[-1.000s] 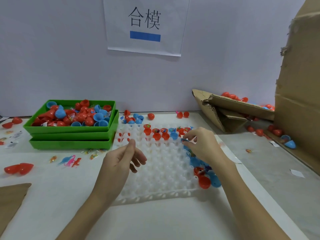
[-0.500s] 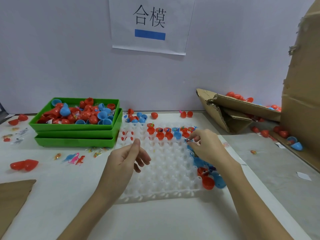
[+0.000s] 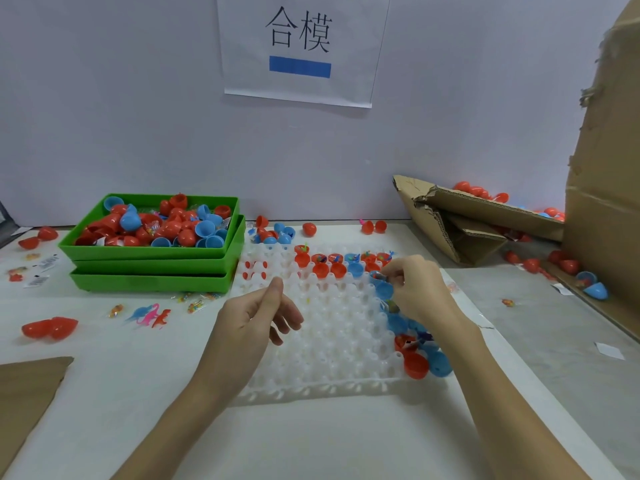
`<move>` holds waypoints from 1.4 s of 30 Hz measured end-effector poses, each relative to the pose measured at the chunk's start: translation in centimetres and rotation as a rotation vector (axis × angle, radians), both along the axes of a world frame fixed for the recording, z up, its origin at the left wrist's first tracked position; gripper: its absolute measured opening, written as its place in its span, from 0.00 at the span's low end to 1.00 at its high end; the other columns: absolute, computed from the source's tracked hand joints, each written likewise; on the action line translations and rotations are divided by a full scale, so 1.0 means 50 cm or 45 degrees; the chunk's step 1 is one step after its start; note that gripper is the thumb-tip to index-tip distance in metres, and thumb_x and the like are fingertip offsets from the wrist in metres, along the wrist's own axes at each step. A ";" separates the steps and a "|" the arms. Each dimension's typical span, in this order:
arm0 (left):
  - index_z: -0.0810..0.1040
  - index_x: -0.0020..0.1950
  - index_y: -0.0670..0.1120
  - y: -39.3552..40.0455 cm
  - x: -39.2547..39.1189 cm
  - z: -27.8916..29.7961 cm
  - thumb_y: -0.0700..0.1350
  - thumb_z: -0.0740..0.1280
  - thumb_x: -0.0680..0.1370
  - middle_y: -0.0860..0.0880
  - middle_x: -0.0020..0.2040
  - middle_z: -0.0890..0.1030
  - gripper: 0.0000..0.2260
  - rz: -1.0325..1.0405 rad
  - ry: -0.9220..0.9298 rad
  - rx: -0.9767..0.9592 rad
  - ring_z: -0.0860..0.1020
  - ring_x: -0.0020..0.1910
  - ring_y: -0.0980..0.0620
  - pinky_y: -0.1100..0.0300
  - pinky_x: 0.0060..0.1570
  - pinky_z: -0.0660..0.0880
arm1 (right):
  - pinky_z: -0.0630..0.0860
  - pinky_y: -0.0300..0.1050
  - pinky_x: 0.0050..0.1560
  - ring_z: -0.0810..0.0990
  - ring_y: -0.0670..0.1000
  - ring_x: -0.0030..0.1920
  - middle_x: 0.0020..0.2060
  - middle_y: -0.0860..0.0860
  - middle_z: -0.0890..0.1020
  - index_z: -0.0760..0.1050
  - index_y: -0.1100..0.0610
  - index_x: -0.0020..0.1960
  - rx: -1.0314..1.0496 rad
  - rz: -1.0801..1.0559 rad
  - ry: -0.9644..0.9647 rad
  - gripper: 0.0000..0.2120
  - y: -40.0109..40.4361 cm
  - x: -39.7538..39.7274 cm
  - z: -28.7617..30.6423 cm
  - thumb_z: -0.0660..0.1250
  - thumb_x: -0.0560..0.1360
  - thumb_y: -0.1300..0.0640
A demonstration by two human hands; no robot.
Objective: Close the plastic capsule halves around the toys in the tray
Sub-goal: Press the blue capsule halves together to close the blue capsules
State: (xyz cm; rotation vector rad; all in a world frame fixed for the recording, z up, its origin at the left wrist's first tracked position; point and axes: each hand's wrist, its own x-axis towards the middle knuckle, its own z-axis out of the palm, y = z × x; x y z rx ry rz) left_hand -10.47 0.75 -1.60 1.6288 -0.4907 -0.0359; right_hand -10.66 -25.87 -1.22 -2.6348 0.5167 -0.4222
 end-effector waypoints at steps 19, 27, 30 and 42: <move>0.82 0.64 0.50 -0.005 -0.012 0.013 0.46 0.74 0.77 0.50 0.54 0.86 0.15 -0.052 0.175 -0.187 0.87 0.50 0.46 0.56 0.47 0.84 | 0.80 0.34 0.50 0.83 0.45 0.49 0.48 0.44 0.85 0.85 0.53 0.59 0.291 0.617 -0.306 0.10 0.136 -0.075 0.078 0.71 0.79 0.60; 0.82 0.59 0.45 0.005 -0.008 0.014 0.35 0.76 0.76 0.51 0.54 0.87 0.13 -0.082 0.077 -0.145 0.87 0.52 0.51 0.65 0.50 0.80 | 0.78 0.36 0.47 0.80 0.47 0.46 0.47 0.47 0.82 0.86 0.52 0.54 0.151 0.723 -0.490 0.08 0.174 -0.075 0.056 0.71 0.78 0.61; 0.82 0.59 0.49 0.004 -0.010 0.015 0.37 0.76 0.76 0.53 0.54 0.87 0.13 -0.093 0.096 -0.184 0.86 0.54 0.52 0.66 0.52 0.80 | 0.76 0.28 0.45 0.78 0.45 0.44 0.47 0.49 0.82 0.87 0.54 0.52 0.005 0.708 -0.648 0.08 0.176 -0.074 0.055 0.75 0.75 0.60; 0.82 0.51 0.47 0.006 -0.011 0.018 0.44 0.74 0.77 0.44 0.49 0.88 0.04 -0.111 0.075 -0.296 0.88 0.49 0.44 0.55 0.50 0.84 | 0.79 0.32 0.48 0.81 0.44 0.49 0.48 0.45 0.83 0.85 0.53 0.54 0.170 0.748 -0.541 0.09 0.177 -0.076 0.048 0.72 0.78 0.64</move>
